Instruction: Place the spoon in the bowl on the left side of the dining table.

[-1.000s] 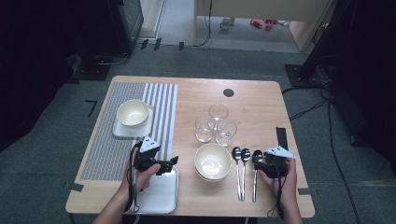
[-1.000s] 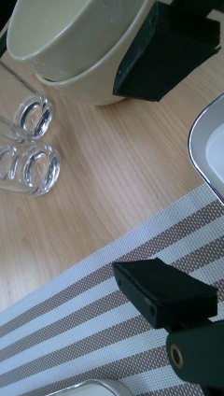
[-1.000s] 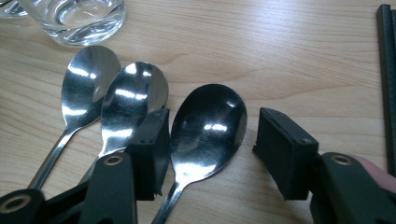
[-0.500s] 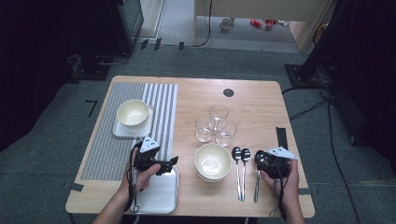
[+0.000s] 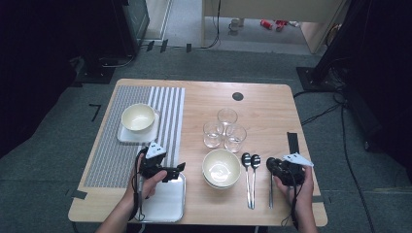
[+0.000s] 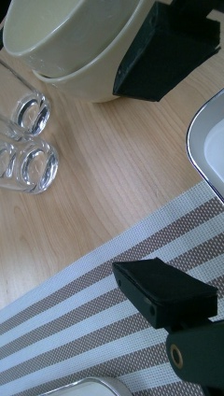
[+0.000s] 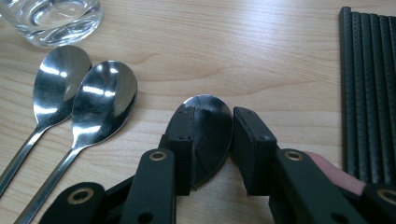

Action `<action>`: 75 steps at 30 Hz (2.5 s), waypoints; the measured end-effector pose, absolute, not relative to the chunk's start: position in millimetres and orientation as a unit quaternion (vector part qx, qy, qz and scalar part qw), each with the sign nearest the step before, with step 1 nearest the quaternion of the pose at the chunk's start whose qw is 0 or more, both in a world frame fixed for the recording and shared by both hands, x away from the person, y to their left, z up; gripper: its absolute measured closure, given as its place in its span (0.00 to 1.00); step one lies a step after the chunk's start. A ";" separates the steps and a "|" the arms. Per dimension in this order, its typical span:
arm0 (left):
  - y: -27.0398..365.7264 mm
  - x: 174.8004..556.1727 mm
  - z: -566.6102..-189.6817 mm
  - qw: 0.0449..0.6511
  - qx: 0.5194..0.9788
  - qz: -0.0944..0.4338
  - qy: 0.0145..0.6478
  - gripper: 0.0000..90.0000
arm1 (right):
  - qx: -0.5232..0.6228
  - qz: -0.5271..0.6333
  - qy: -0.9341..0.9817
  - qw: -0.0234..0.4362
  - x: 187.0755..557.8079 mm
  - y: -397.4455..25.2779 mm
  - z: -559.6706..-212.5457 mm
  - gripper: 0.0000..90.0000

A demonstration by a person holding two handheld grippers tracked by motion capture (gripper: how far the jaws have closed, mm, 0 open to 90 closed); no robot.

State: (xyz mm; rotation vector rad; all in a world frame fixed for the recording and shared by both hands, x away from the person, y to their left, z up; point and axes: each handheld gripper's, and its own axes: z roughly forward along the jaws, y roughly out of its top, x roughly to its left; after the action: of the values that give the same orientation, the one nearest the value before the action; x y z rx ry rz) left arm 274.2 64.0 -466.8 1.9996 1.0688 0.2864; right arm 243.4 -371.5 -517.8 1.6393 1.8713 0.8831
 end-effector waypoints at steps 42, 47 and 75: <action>60.0 272.9 -470.2 0.408 0.803 0.113 0.420 0.15 | 0.605 0.315 0.687 0.248 245.8 -367.6 -518.6 0.60; 60.0 273.3 -471.2 0.407 0.804 0.112 0.420 0.15 | 0.632 0.310 0.663 0.255 248.1 -363.3 -518.4 0.60; 59.6 273.1 -472.9 0.405 0.806 0.108 0.418 0.15 | 0.635 0.342 0.656 0.222 253.9 -383.0 -512.4 0.54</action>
State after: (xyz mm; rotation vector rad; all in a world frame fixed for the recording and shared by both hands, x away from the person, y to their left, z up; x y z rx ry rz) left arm 273.1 59.6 -472.9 2.0344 1.0545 0.2718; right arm 253.9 -383.0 -512.4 1.7537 1.8119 0.9454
